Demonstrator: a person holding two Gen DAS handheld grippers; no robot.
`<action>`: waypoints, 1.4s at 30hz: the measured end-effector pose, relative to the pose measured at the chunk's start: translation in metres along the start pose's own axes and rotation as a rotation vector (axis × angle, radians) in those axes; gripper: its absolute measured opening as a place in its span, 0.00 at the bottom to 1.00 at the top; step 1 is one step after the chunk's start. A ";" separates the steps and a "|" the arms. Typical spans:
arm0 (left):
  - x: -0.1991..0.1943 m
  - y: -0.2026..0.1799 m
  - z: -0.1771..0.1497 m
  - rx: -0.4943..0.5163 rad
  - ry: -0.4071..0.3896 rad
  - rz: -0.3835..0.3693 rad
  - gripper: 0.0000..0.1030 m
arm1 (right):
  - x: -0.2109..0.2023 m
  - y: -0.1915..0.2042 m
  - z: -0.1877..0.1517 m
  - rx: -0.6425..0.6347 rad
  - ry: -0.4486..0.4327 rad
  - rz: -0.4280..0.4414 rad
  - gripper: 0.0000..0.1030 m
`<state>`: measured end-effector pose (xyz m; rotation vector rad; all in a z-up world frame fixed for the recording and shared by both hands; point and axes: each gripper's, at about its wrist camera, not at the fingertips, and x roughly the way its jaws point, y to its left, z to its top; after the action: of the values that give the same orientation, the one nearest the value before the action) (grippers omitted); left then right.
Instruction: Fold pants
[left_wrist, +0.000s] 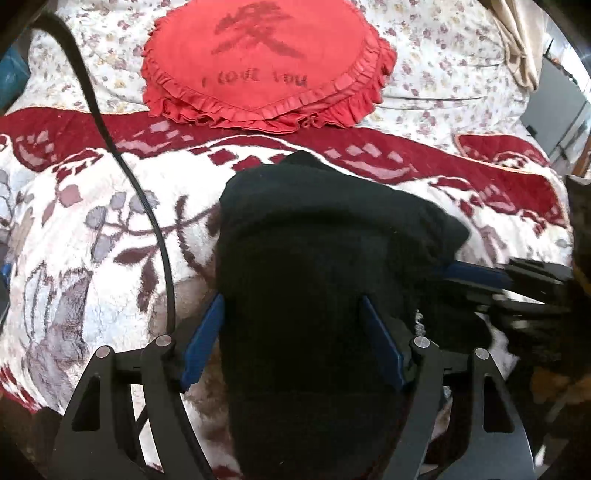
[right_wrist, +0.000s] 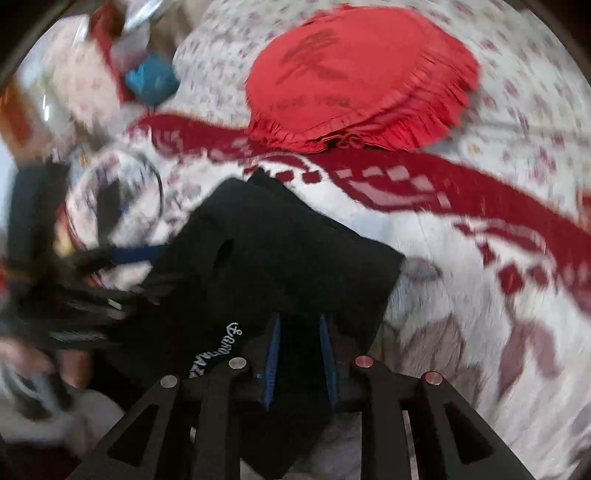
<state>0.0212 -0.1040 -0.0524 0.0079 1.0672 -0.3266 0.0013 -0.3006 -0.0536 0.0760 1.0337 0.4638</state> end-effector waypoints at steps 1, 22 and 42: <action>-0.001 -0.001 0.000 -0.003 -0.002 0.003 0.75 | -0.005 0.000 0.000 -0.012 -0.001 -0.031 0.21; -0.033 -0.006 -0.016 -0.021 -0.030 0.039 0.75 | -0.012 0.030 -0.031 -0.065 0.021 -0.019 0.36; -0.024 0.030 -0.013 -0.144 0.003 -0.042 0.76 | -0.005 -0.018 -0.028 0.192 -0.042 0.151 0.64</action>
<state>0.0069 -0.0673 -0.0426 -0.1431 1.0933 -0.2870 -0.0182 -0.3235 -0.0696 0.3355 1.0332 0.4960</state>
